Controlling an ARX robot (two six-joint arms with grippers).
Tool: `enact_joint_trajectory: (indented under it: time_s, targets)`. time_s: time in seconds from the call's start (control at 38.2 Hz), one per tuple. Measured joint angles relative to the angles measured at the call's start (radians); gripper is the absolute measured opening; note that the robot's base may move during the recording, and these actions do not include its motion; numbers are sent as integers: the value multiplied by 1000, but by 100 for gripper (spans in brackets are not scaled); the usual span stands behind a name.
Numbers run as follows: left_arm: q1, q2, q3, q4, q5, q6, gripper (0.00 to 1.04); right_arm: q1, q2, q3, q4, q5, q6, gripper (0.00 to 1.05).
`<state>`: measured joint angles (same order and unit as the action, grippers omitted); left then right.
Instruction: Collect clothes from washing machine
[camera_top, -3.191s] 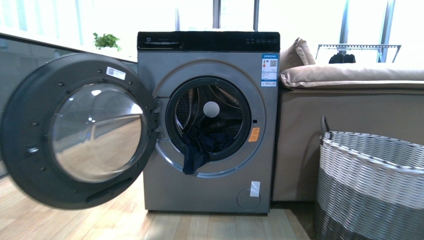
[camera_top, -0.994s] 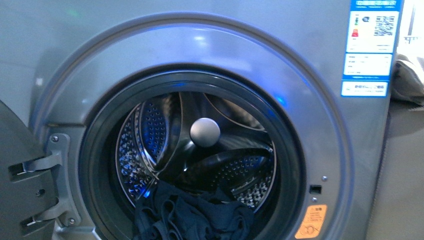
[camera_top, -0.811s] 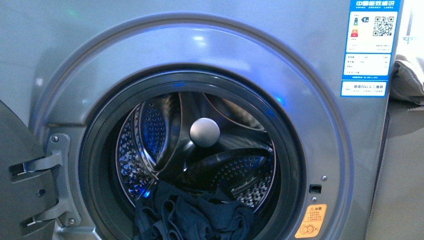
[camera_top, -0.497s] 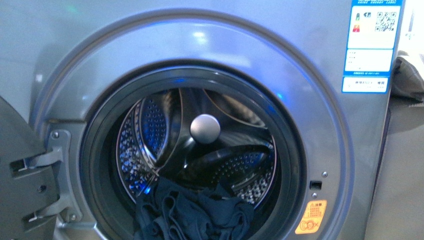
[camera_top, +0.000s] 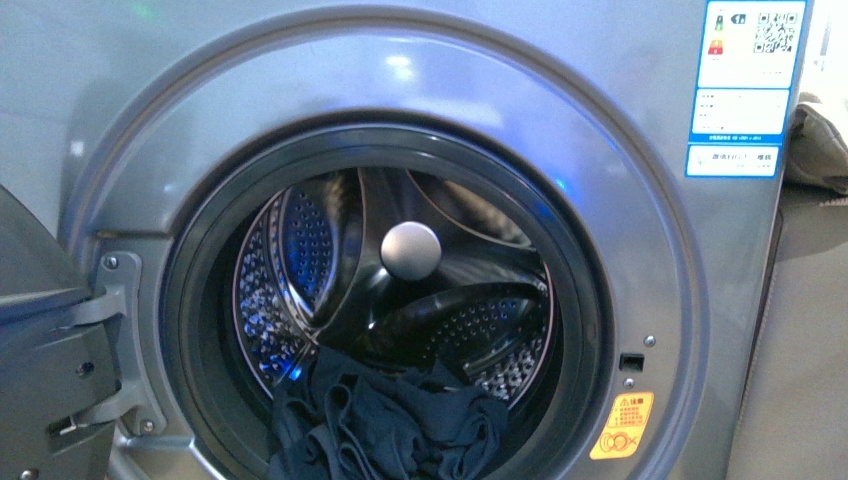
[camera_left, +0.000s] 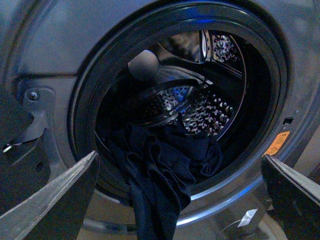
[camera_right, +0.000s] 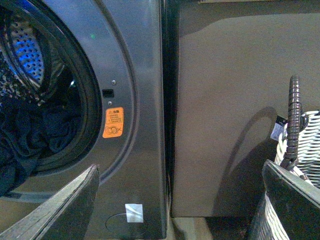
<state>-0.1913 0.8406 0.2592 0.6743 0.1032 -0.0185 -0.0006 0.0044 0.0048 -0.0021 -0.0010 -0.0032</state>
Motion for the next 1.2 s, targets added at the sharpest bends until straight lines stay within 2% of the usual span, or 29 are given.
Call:
enact_joint_trajectory:
  time_s: [0.29,0.65,0.97,1.2]
  targets:
    - [-92,300,164,102,-50,65,98,0,0,0,0,0,0,97]
    - [-124,654,367,140,-95,128,98,0,0,0,0,0,0,97]
    - [-130,875,538,98,-134,167,98,0,0,0,0,0,0,97]
    - [-122,1016,675,-21,-189,136,98,0,0,0,0,0,0,97]
